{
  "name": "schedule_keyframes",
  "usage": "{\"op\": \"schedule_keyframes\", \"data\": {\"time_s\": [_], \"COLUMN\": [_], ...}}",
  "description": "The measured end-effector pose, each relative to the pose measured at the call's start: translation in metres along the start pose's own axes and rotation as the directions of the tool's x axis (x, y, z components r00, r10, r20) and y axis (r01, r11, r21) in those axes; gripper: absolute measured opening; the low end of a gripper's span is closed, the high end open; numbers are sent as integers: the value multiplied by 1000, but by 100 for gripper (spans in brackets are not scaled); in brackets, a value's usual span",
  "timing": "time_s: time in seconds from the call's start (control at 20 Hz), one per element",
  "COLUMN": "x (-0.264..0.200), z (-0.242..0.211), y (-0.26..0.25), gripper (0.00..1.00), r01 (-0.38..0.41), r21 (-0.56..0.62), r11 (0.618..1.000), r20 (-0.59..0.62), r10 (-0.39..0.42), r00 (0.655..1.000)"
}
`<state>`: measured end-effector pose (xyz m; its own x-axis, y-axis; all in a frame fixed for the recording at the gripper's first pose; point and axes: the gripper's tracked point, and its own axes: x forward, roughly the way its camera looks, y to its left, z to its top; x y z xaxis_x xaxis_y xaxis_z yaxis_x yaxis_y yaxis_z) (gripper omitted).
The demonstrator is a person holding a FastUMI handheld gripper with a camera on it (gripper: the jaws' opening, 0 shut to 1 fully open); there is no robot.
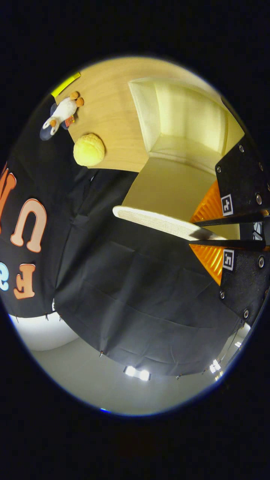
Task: Open the storage box then place both shoes into the box .Put the left shoe in first, then the right shoe, with the right side of both shoes facing outward in a uniform manner.
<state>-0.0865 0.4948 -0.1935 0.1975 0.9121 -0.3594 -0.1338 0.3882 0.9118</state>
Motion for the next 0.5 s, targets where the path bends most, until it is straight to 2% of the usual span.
{"op": "schedule_keyframes", "data": {"time_s": [0.15,0.3,0.5], "x": [41,83,122], "z": [-10,-21,-20], "y": [13,14,-1], "gripper": [18,18,18], "r01": [21,62,163], "r21": [-52,-57,-46], "r11": [998,996,986], "r20": [-17,-31,4], "r10": [-22,-64,-163], "r00": [1000,997,987]}}
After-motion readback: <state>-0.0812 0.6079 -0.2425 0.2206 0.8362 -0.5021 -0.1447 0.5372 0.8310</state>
